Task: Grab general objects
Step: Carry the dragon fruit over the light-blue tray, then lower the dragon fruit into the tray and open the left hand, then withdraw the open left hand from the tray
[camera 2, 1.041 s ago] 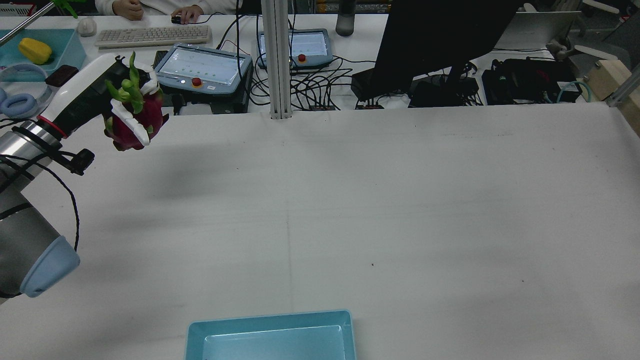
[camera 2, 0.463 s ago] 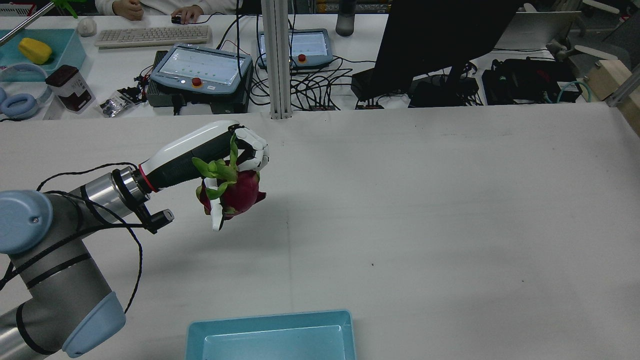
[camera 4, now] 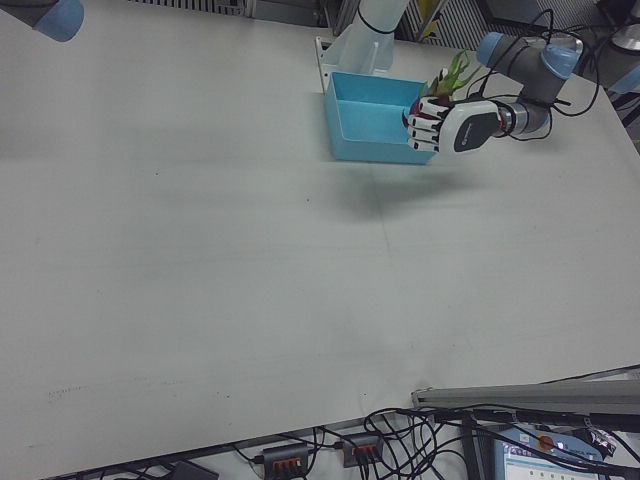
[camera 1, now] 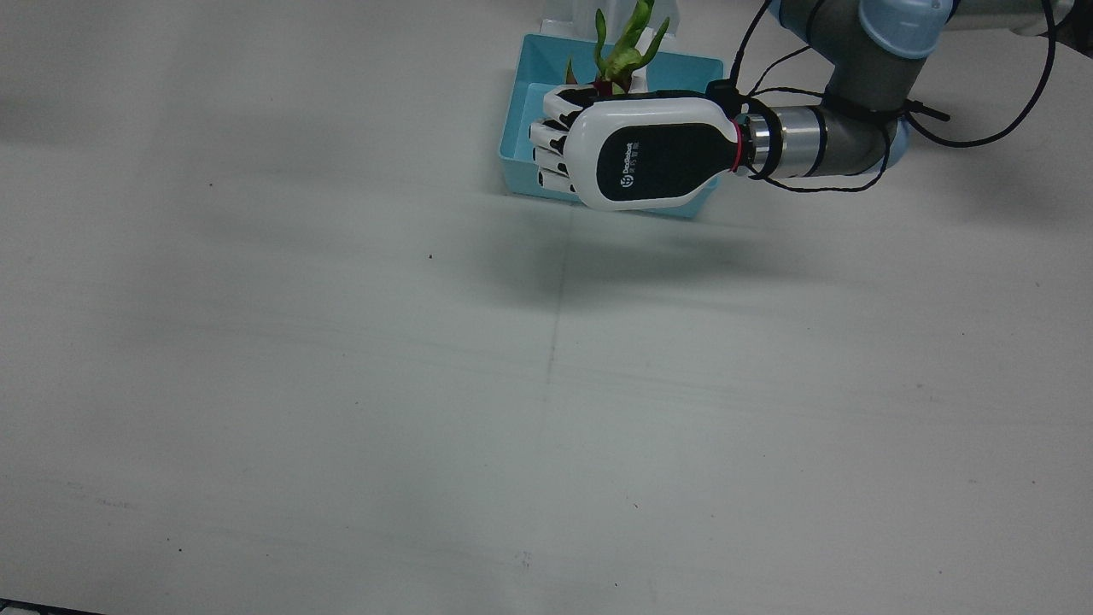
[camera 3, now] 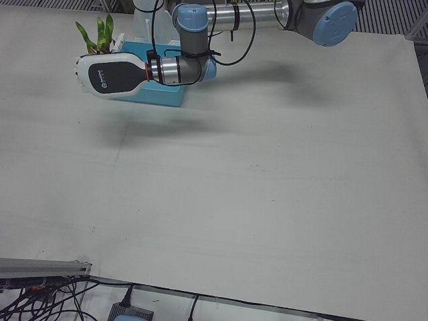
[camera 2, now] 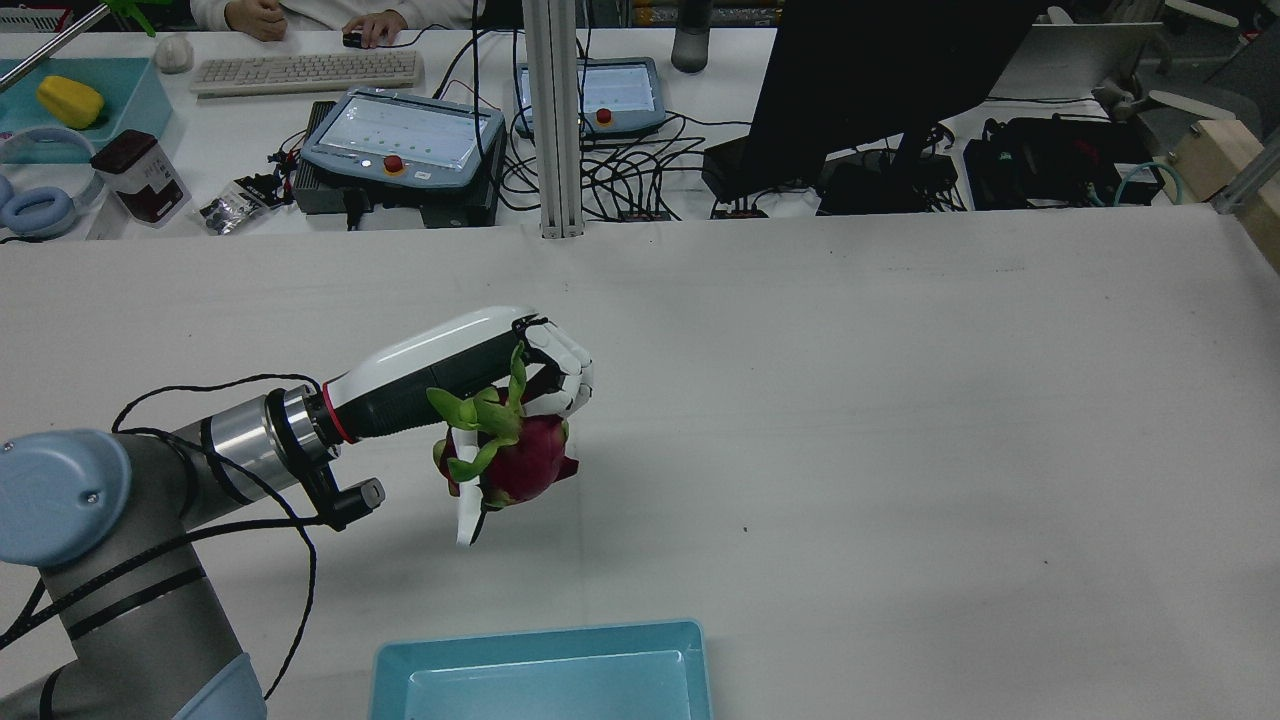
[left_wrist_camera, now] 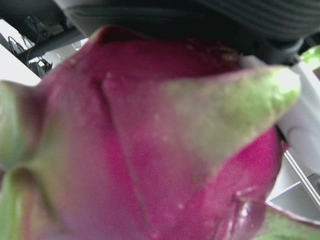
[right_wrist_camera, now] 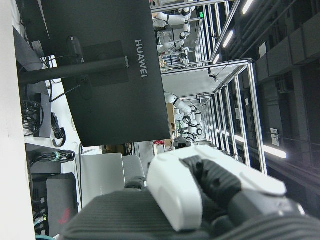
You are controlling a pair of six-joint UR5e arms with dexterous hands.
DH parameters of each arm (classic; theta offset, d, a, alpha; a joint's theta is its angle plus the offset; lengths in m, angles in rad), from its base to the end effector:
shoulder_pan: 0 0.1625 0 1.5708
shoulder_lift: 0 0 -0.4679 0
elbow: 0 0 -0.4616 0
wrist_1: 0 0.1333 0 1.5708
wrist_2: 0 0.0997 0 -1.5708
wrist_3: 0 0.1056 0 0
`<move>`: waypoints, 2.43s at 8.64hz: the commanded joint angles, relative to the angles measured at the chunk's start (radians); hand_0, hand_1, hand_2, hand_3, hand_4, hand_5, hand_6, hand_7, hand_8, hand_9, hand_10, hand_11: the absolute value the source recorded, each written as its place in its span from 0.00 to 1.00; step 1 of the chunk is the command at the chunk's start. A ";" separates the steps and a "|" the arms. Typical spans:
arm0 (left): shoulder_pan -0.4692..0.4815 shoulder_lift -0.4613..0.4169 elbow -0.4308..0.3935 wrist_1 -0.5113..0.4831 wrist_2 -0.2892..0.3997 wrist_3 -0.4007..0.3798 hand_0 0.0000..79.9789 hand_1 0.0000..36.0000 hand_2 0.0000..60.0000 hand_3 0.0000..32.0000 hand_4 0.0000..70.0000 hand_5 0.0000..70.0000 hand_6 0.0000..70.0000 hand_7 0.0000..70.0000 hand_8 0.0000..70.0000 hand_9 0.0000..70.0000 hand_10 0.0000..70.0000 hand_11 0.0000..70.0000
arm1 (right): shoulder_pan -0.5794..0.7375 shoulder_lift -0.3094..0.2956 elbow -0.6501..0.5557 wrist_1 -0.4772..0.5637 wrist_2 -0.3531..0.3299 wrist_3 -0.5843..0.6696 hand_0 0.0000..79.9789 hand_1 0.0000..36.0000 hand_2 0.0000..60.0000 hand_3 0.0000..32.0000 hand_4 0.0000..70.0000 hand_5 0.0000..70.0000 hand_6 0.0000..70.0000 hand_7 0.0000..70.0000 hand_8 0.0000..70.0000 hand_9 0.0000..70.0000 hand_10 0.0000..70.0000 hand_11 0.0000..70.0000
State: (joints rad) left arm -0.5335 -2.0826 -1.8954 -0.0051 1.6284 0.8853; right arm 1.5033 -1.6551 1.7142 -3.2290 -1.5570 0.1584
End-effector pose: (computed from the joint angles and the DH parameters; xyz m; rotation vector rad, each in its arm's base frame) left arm 0.5235 -0.4569 0.2156 -0.2146 2.4603 -0.4813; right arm 0.0991 -0.5320 0.7041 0.2260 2.1272 -2.1976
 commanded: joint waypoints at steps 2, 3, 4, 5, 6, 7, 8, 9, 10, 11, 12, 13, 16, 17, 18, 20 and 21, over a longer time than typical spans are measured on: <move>0.160 0.001 -0.039 0.004 0.001 0.036 0.53 0.00 0.34 0.00 0.86 1.00 1.00 1.00 0.95 1.00 0.94 1.00 | 0.000 0.000 -0.001 0.000 0.000 0.000 0.00 0.00 0.00 0.00 0.00 0.00 0.00 0.00 0.00 0.00 0.00 0.00; 0.188 0.003 -0.039 0.011 0.001 0.053 0.55 0.00 0.35 0.00 0.87 1.00 1.00 1.00 0.94 1.00 0.93 1.00 | 0.000 0.000 -0.001 0.000 0.000 0.001 0.00 0.00 0.00 0.00 0.00 0.00 0.00 0.00 0.00 0.00 0.00 0.00; 0.214 0.006 -0.037 0.014 0.001 0.067 0.55 0.00 0.35 0.00 0.87 1.00 1.00 1.00 0.95 1.00 0.93 1.00 | 0.000 0.000 -0.001 0.000 0.000 0.001 0.00 0.00 0.00 0.00 0.00 0.00 0.00 0.00 0.00 0.00 0.00 0.00; 0.239 0.006 -0.037 0.028 0.002 0.067 0.55 0.00 0.35 0.00 0.86 1.00 1.00 1.00 0.94 1.00 0.92 1.00 | 0.000 0.000 -0.001 0.000 0.000 0.001 0.00 0.00 0.00 0.00 0.00 0.00 0.00 0.00 0.00 0.00 0.00 0.00; 0.248 0.004 -0.039 0.030 0.004 0.066 0.55 0.00 0.34 0.00 0.86 1.00 1.00 1.00 0.93 1.00 0.91 1.00 | 0.000 0.000 -0.001 0.000 0.000 0.001 0.00 0.00 0.00 0.00 0.00 0.00 0.00 0.00 0.00 0.00 0.00 0.00; 0.248 0.003 -0.039 0.031 0.004 0.064 0.55 0.00 0.22 0.00 0.74 1.00 1.00 1.00 0.79 1.00 0.70 0.98 | 0.000 0.000 -0.001 0.000 0.000 0.000 0.00 0.00 0.00 0.00 0.00 0.00 0.00 0.00 0.00 0.00 0.00 0.00; 0.248 0.004 -0.039 0.030 0.004 0.064 0.51 0.00 0.06 0.00 0.46 1.00 0.79 0.74 0.49 0.57 0.35 0.50 | 0.000 0.000 -0.001 0.000 0.000 0.000 0.00 0.00 0.00 0.00 0.00 0.00 0.00 0.00 0.00 0.00 0.00 0.00; 0.248 0.007 -0.039 0.030 0.007 0.064 0.50 0.01 0.00 0.00 0.09 1.00 0.40 0.29 0.17 0.11 0.11 0.15 | 0.000 0.000 -0.001 0.000 0.000 0.001 0.00 0.00 0.00 0.00 0.00 0.00 0.00 0.00 0.00 0.00 0.00 0.00; 0.250 0.007 -0.039 0.030 0.016 0.064 0.55 0.10 0.00 0.00 0.03 1.00 0.33 0.26 0.10 0.05 0.05 0.08 | 0.000 0.000 -0.001 0.000 0.000 0.001 0.00 0.00 0.00 0.00 0.00 0.00 0.00 0.00 0.00 0.00 0.00 0.00; 0.250 0.009 -0.039 0.031 0.021 0.064 0.58 0.17 0.00 0.00 0.03 1.00 0.30 0.26 0.06 0.05 0.03 0.06 | 0.000 0.000 -0.001 0.000 0.000 0.001 0.00 0.00 0.00 0.00 0.00 0.00 0.00 0.00 0.00 0.00 0.00 0.00; 0.250 0.009 -0.037 0.031 0.021 0.066 0.58 0.18 0.00 0.00 0.02 1.00 0.28 0.26 0.05 0.04 0.03 0.06 | 0.000 0.000 -0.001 0.000 0.000 0.000 0.00 0.00 0.00 0.00 0.00 0.00 0.00 0.00 0.00 0.00 0.00 0.00; 0.250 0.009 -0.037 0.033 0.021 0.066 0.58 0.19 0.00 0.00 0.01 1.00 0.27 0.26 0.04 0.03 0.03 0.05 | 0.000 0.000 -0.001 0.000 0.000 0.000 0.00 0.00 0.00 0.00 0.00 0.00 0.00 0.00 0.00 0.00 0.00 0.00; 0.245 0.009 -0.036 0.050 0.021 0.066 0.58 0.21 0.00 0.00 0.00 1.00 0.24 0.25 0.03 0.03 0.02 0.05 | 0.000 0.000 -0.001 0.000 0.000 0.001 0.00 0.00 0.00 0.00 0.00 0.00 0.00 0.00 0.00 0.00 0.00 0.00; 0.239 0.009 -0.033 0.050 0.021 0.063 0.58 0.22 0.00 0.00 0.00 1.00 0.24 0.26 0.03 0.03 0.02 0.05 | 0.000 0.000 -0.001 0.000 0.000 0.000 0.00 0.00 0.00 0.00 0.00 0.00 0.00 0.00 0.00 0.00 0.00 0.00; 0.233 0.007 -0.027 0.059 0.021 0.058 0.58 0.19 0.00 0.00 0.00 1.00 0.24 0.25 0.04 0.03 0.00 0.02 | 0.000 0.000 -0.001 0.000 0.000 0.000 0.00 0.00 0.00 0.00 0.00 0.00 0.00 0.00 0.00 0.00 0.00 0.00; 0.142 0.015 -0.017 0.065 0.022 0.052 0.58 0.21 0.00 0.00 0.01 1.00 0.23 0.24 0.03 0.03 0.00 0.01 | 0.000 0.000 -0.001 0.000 0.000 0.000 0.00 0.00 0.00 0.00 0.00 0.00 0.00 0.00 0.00 0.00 0.00 0.00; 0.050 0.015 0.016 0.050 0.025 0.022 0.61 0.30 0.01 0.00 0.04 1.00 0.22 0.22 0.05 0.02 0.00 0.00 | 0.000 0.000 -0.001 0.000 0.000 0.000 0.00 0.00 0.00 0.00 0.00 0.00 0.00 0.00 0.00 0.00 0.00 0.00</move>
State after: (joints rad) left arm -0.3401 -2.0719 -1.9185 0.0559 1.6501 0.9403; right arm 1.5033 -1.6551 1.7135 -3.2290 -1.5570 0.1586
